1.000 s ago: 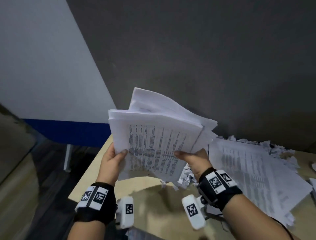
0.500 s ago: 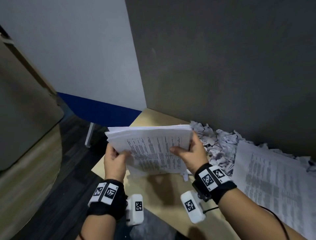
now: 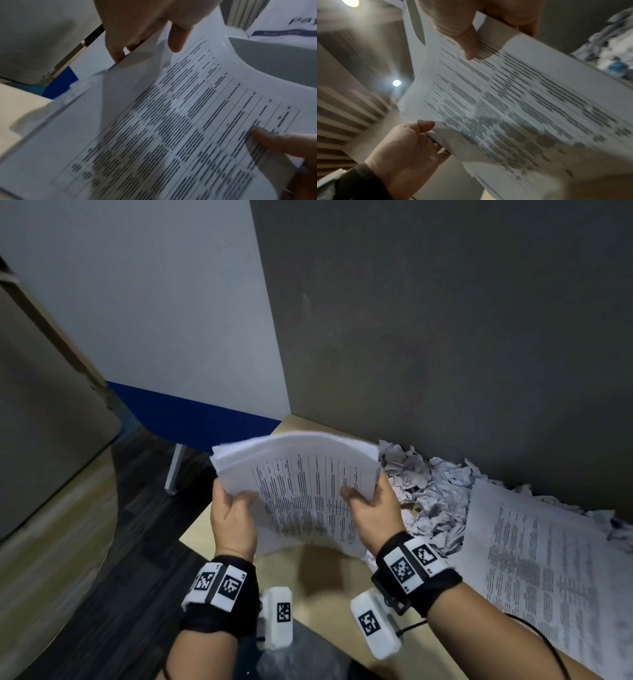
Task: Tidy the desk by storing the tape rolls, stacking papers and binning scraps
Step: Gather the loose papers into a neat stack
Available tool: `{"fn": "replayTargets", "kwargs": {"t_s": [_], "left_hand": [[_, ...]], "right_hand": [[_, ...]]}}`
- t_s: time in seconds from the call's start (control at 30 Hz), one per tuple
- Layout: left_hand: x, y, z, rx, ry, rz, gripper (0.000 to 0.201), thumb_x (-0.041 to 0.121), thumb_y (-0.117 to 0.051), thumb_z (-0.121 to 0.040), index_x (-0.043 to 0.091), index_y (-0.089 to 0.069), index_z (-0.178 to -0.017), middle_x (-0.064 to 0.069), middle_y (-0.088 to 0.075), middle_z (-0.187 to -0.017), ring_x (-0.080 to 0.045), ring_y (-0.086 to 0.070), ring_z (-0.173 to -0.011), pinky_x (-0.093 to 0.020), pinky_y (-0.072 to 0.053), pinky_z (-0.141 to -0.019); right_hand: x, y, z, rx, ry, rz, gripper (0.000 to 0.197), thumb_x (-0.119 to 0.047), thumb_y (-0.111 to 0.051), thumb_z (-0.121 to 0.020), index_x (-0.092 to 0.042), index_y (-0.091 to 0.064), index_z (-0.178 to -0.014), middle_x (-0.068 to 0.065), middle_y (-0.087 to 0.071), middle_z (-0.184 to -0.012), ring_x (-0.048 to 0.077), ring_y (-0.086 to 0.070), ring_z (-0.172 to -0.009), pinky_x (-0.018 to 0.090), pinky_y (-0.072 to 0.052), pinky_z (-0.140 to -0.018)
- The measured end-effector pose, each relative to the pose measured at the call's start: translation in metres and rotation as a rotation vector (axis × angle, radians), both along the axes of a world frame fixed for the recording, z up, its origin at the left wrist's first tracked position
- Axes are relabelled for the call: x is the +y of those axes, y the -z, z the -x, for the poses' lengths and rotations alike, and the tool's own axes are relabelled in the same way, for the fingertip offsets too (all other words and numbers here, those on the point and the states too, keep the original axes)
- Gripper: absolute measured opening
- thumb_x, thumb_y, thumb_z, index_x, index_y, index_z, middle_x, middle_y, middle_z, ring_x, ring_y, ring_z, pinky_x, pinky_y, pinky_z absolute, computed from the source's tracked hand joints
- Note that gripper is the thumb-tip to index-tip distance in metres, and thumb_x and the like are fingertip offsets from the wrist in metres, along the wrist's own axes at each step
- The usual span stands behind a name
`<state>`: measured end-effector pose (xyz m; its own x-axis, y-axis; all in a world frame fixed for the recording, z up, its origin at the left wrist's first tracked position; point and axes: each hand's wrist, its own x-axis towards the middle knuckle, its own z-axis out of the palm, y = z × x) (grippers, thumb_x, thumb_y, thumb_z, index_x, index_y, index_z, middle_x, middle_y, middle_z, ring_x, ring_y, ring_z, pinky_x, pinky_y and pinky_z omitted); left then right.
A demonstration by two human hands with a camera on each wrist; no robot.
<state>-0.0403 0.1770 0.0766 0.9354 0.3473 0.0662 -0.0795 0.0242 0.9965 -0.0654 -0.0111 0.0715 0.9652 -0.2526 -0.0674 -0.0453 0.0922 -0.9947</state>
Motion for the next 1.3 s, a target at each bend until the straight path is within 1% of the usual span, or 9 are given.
{"fn": "replayTargets", "kwargs": {"t_s": [0.1, 0.2, 0.3, 0.5, 0.83, 0.93, 1.0, 1.1, 1.3], "left_hand": [[0.002, 0.018, 0.004, 0.084, -0.02, -0.016, 0.044, -0.012, -0.046, -0.082, 0.013, -0.051, -0.117, 0.003, -0.06, -0.09, -0.018, -0.053, -0.088, -0.027, -0.044, -0.073], [0.002, 0.035, 0.009, 0.199, 0.046, -0.098, 0.045, -0.008, -0.045, -0.086, 0.013, -0.049, -0.126, -0.002, -0.062, -0.097, -0.021, -0.056, -0.093, -0.033, -0.046, -0.08], [0.0, 0.037, 0.011, 0.199, 0.075, -0.263, 0.03, 0.0, -0.045, -0.094, 0.016, -0.047, -0.119, -0.007, -0.059, -0.103, -0.026, -0.056, -0.094, -0.032, -0.042, -0.081], [-0.02, 0.024, 0.001, 0.132, 0.248, -0.244, 0.016, 0.003, -0.047, -0.096, 0.014, -0.049, -0.108, 0.004, -0.061, -0.094, -0.006, -0.058, -0.08, -0.026, -0.042, -0.069], [-0.106, 0.062, -0.003, 0.396, 0.66, -0.239, 0.029, 0.003, -0.044, -0.094, 0.021, -0.057, -0.112, -0.013, -0.066, -0.107, -0.034, -0.063, -0.094, -0.051, -0.048, -0.09], [-0.125, 0.071, 0.0, 0.413, 0.695, -0.261, 0.026, 0.003, -0.042, -0.094, 0.016, -0.056, -0.113, -0.015, -0.062, -0.1, -0.032, -0.057, -0.088, -0.045, -0.046, -0.085], [-0.134, 0.074, 0.002, 0.407, 0.7, -0.287, 0.021, 0.002, -0.043, -0.093, 0.014, -0.056, -0.104, -0.015, -0.06, -0.09, -0.03, -0.054, -0.082, -0.041, -0.043, -0.077], [-0.148, 0.077, 0.005, 0.433, 0.711, -0.3, 0.021, 0.003, -0.043, -0.092, 0.016, -0.056, -0.104, -0.015, -0.059, -0.088, -0.03, -0.053, -0.077, -0.039, -0.043, -0.072], [-0.175, 0.081, 0.01, 0.47, 0.76, -0.312, 0.022, 0.004, -0.044, -0.092, 0.019, -0.058, -0.098, -0.019, -0.059, -0.089, -0.029, -0.053, -0.073, -0.039, -0.042, -0.069]], "right_hand": [[-0.002, 0.011, 0.003, 0.084, -0.01, 0.066, 0.049, 0.006, -0.055, -0.088, -0.031, -0.046, -0.119, -0.011, -0.063, -0.105, -0.004, -0.059, -0.095, 0.023, -0.05, -0.086], [-0.004, 0.021, 0.0, 0.199, -0.056, 0.211, 0.046, 0.001, -0.049, -0.092, -0.024, -0.045, -0.13, -0.004, -0.061, -0.11, 0.016, -0.058, -0.107, 0.026, -0.043, -0.089], [-0.006, 0.023, 0.003, 0.23, -0.075, 0.277, 0.036, -0.004, -0.043, -0.096, -0.022, -0.05, -0.127, -0.001, -0.062, -0.119, 0.017, -0.057, -0.111, 0.03, -0.045, -0.096], [-0.039, 0.011, 0.012, 0.102, 0.102, 0.237, 0.034, -0.006, -0.044, -0.096, -0.034, -0.054, -0.112, -0.008, -0.064, -0.108, 0.008, -0.061, -0.099, 0.022, -0.049, -0.084], [-0.14, 0.042, 0.059, 0.352, 0.356, 0.071, 0.02, -0.003, -0.054, -0.091, -0.019, -0.059, -0.103, 0.004, -0.068, -0.105, 0.019, -0.066, -0.093, 0.04, -0.055, -0.086], [-0.179, 0.059, 0.093, 0.465, 0.471, 0.092, 0.018, -0.004, -0.054, -0.09, -0.021, -0.058, -0.092, 0.007, -0.066, -0.096, 0.017, -0.062, -0.07, 0.03, -0.053, -0.062], [-0.209, 0.07, 0.116, 0.578, 0.609, 0.253, 0.017, -0.008, -0.057, -0.087, -0.022, -0.057, -0.097, 0.008, -0.063, -0.102, 0.022, -0.06, -0.073, 0.033, -0.053, -0.062], [-0.245, 0.077, 0.15, 0.847, 0.754, 0.486, 0.043, -0.019, -0.07, -0.081, -0.02, -0.049, -0.117, 0.014, -0.048, -0.124, 0.036, -0.053, -0.107, 0.039, -0.049, -0.087], [-0.259, 0.086, 0.172, 0.862, 0.72, 0.223, 0.073, -0.017, -0.069, -0.081, -0.016, -0.028, -0.14, 0.009, -0.052, -0.133, 0.03, -0.062, -0.096, 0.032, -0.05, -0.076]]}}
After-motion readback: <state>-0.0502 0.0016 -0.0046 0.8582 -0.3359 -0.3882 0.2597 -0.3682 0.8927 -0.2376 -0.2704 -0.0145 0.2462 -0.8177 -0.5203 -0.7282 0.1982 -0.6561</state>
